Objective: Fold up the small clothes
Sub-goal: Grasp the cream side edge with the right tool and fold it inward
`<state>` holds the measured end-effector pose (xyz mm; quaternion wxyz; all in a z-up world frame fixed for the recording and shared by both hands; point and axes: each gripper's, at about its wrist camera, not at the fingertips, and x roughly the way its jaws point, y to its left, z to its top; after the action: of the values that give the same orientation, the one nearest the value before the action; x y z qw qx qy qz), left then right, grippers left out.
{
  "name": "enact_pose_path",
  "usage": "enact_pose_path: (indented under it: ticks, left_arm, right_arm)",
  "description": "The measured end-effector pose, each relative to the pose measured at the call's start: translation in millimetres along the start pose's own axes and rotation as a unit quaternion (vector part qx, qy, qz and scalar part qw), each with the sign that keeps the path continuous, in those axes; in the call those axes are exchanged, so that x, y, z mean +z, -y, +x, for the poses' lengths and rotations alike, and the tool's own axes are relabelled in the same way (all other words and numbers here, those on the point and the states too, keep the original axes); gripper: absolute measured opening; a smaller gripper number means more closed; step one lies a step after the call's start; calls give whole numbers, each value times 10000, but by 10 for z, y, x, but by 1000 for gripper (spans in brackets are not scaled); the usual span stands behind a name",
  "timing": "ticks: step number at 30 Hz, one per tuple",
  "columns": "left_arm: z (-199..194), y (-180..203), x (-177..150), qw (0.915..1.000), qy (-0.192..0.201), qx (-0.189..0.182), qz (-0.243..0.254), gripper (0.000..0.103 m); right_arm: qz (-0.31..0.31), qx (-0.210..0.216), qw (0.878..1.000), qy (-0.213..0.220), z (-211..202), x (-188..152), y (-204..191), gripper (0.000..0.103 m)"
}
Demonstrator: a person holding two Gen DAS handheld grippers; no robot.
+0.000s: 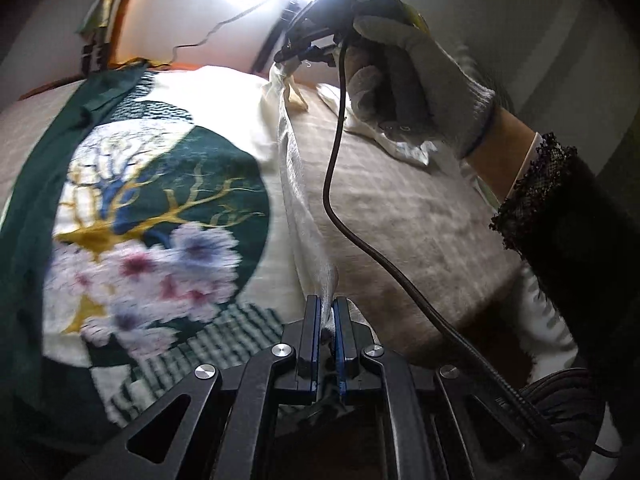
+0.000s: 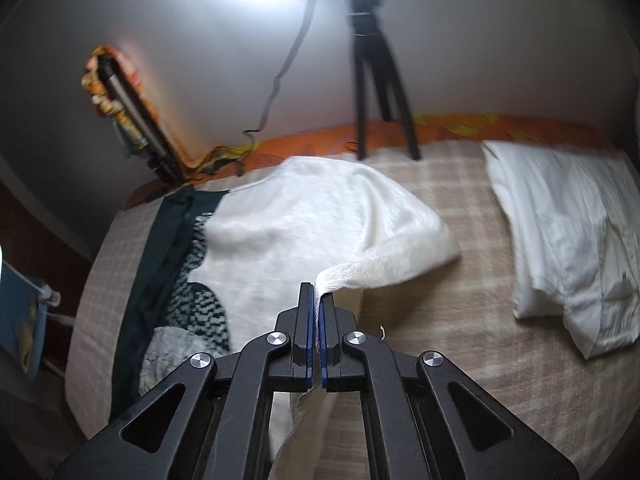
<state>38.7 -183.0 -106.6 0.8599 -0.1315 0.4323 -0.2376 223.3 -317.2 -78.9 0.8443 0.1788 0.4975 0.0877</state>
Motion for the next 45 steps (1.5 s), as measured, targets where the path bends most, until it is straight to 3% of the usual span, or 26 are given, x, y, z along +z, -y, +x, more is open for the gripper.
enact_pose_path:
  ticks: [11, 18, 20, 22, 24, 27, 31, 33, 37, 41, 45]
  left_arm:
    - [-243, -575, -125, 9981, 64, 282, -540, 3]
    - [-200, -808, -155, 9968, -4, 473, -652, 3]
    - [-189, -826, -152, 9966, -57, 555, -599, 9]
    - [-193, -847, -154, 9968, -100, 560, -565, 33]
    - [-229, -841, -127, 9971, -116, 584, -465, 36]
    - [-327, -810, -79, 9970, -153, 722, -244, 59]
    - [-567, -796, 18, 9968, 45, 787, -89, 62]
    - [-671, -801, 90, 9969, 127, 767, -72, 63]
    - [-885, -840, 279, 9954, 251, 898, 213, 64]
    - [-1040, -1013, 429, 9863, 300, 1465, 700, 65]
    - [-1138, -1336, 606, 9793, 368, 1859, 705, 65]
  right_arm:
    - [-1122, -160, 9926, -438, 597, -71, -1117, 1]
    - [-1358, -165, 9881, -706, 973, -169, -1471, 1]
    - [-1443, -225, 9861, -797, 1080, -204, -1532, 1]
    - [-1502, -277, 9844, -879, 1151, -223, -1558, 2]
    - [-1440, -161, 9838, -1052, 1188, -210, -1522, 7]
    - [-1326, 116, 9856, -1042, 1037, -131, -1434, 15]
    - [-837, 684, 9928, -522, 545, 67, -1137, 35]
    - [-522, 591, 9967, -198, 334, 195, -887, 37]
    - [109, 340, 9992, -154, 291, 322, -448, 37]
    - [360, -12, 9989, -289, 457, 294, -252, 37]
    - [501, -216, 9973, -493, 714, 251, -163, 37]
